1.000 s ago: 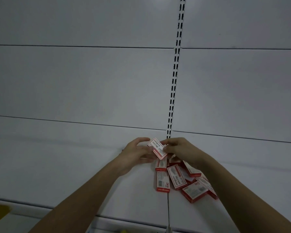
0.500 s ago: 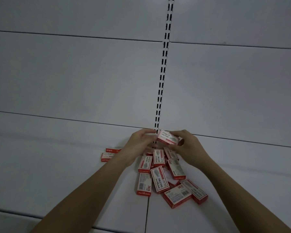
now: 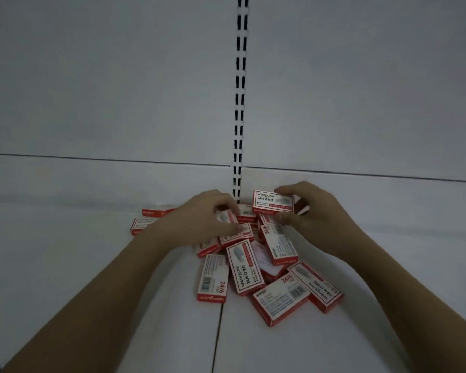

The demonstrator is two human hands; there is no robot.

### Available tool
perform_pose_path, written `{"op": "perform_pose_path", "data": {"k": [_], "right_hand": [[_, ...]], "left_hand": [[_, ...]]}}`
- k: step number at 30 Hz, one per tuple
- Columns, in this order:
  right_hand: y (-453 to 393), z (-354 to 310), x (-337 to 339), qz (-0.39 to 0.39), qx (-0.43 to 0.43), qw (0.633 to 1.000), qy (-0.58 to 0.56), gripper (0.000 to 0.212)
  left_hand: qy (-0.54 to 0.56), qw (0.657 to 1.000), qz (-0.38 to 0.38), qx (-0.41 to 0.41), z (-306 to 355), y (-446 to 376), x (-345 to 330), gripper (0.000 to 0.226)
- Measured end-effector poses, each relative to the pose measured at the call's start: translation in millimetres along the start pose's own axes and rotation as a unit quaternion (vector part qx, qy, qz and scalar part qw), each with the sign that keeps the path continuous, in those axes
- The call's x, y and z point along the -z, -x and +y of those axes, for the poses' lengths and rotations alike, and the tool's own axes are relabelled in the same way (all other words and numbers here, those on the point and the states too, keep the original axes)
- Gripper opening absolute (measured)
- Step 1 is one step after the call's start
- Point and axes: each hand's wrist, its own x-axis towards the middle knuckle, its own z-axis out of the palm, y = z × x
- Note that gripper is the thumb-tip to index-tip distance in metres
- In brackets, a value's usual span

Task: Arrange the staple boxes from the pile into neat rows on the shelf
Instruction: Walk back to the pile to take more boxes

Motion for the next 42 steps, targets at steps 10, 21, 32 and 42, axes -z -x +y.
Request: {"op": "perform_pose_path", "data": {"k": [10, 21, 32, 42], "right_hand": [[3.3, -4.7, -12.0, -0.015, -0.040, 0.999, 0.000, 0.041], [6.5, -4.4, -14.3, -0.015, -0.078, 0.996, -0.027, 0.040], [5.2, -1.7, -15.8, -0.016, -0.082, 0.996, -0.034, 0.039], [5.2, 3.6, -10.3, -0.003, -0.079, 0.997, -0.017, 0.039]], "left_hand": [[-0.051, 0.994, 0.053, 0.076, -18.8, 10.2, -5.7, 0.023], [0.024, 0.998, 0.023, 0.059, -14.4, 8.1, -5.6, 0.053], [0.077, 0.989, 0.000, 0.126, -14.5, 8.7, 0.0, 0.047], [0.062, 0.991, 0.047, 0.108, -30.2, 24.0, 26.8, 0.044]]}}
